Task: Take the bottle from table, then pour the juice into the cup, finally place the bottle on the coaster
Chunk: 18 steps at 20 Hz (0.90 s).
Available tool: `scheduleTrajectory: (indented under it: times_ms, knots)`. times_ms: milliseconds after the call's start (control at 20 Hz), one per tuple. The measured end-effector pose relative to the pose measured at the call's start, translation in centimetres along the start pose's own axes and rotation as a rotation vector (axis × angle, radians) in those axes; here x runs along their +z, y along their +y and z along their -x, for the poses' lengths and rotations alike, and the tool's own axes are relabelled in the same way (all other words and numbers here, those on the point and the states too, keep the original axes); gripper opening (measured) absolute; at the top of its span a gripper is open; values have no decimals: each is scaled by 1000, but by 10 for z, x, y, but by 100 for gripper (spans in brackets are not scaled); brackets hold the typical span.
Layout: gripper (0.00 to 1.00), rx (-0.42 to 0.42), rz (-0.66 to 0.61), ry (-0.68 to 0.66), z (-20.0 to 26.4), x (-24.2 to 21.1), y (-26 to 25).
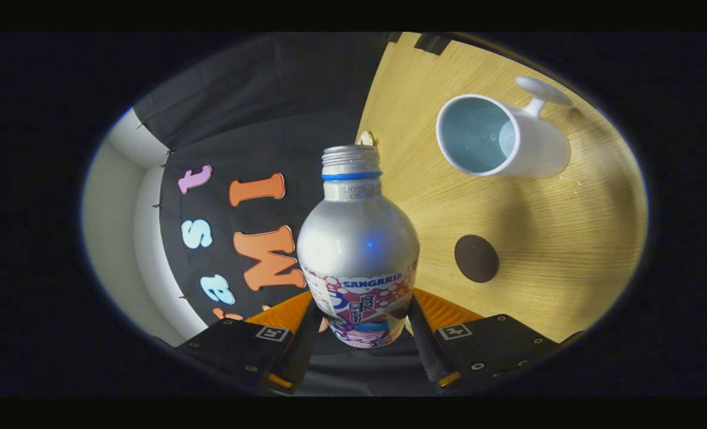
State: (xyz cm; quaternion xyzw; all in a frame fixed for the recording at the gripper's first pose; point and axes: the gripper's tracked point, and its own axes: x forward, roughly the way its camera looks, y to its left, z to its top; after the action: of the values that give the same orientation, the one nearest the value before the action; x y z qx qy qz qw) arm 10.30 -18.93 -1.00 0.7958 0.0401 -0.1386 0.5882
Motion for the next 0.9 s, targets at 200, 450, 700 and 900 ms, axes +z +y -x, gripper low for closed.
scheduleTrajectory:
  times_ms: [200, 450, 700, 900]
  knots:
    - [75, 6, -68, -14, -1, 6, 4]
    - [75, 13, -156, -18, 1, 8, 11]
    - [75, -4, -183, -17, -5, 4, 7]
    - [75, -6, -224, -14, -9, 0, 2]
